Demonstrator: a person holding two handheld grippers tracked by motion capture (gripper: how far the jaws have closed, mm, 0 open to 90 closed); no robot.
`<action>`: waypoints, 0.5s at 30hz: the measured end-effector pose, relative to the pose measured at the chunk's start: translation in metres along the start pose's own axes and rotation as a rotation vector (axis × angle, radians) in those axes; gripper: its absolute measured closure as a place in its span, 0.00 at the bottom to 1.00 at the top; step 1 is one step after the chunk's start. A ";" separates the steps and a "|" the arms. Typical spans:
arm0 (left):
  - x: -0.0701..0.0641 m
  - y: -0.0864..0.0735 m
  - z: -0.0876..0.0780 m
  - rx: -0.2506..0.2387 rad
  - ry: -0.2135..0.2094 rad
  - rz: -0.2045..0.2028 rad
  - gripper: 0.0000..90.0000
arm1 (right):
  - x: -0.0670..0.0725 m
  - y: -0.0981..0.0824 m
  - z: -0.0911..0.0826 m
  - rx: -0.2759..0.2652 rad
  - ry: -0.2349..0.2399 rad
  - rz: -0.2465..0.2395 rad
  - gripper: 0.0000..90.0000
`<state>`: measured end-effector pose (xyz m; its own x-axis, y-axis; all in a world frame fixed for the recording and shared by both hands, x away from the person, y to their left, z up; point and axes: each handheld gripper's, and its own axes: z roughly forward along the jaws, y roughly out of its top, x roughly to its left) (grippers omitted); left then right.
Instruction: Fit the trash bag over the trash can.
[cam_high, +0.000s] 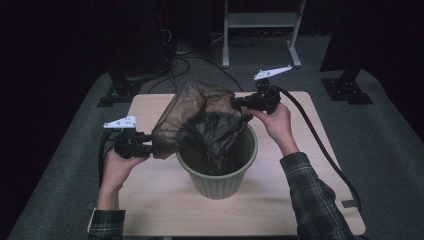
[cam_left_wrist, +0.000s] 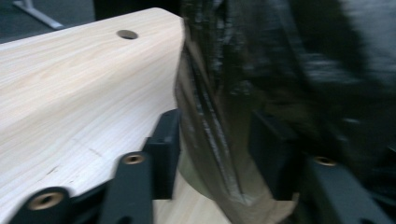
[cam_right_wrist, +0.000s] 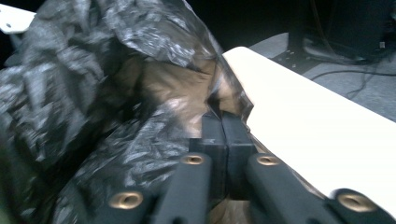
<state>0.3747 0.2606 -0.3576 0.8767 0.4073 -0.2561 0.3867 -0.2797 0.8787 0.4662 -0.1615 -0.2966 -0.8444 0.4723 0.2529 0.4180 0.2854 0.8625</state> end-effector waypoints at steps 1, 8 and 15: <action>-0.002 0.000 0.000 0.004 -0.003 0.010 0.66 | 0.002 -0.001 -0.001 0.002 -0.001 -0.003 1.00; -0.019 0.002 -0.001 -0.014 -0.045 0.058 0.99 | 0.027 -0.013 -0.037 -0.030 0.010 -0.066 1.00; -0.035 -0.006 -0.002 -0.048 -0.083 0.063 1.00 | 0.058 -0.036 -0.077 -0.055 0.028 -0.108 1.00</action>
<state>0.3412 0.2501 -0.3534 0.9201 0.3165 -0.2305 0.3179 -0.2601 0.9117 0.3761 -0.2083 -0.2792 -0.8927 0.4177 0.1692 0.3062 0.2867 0.9078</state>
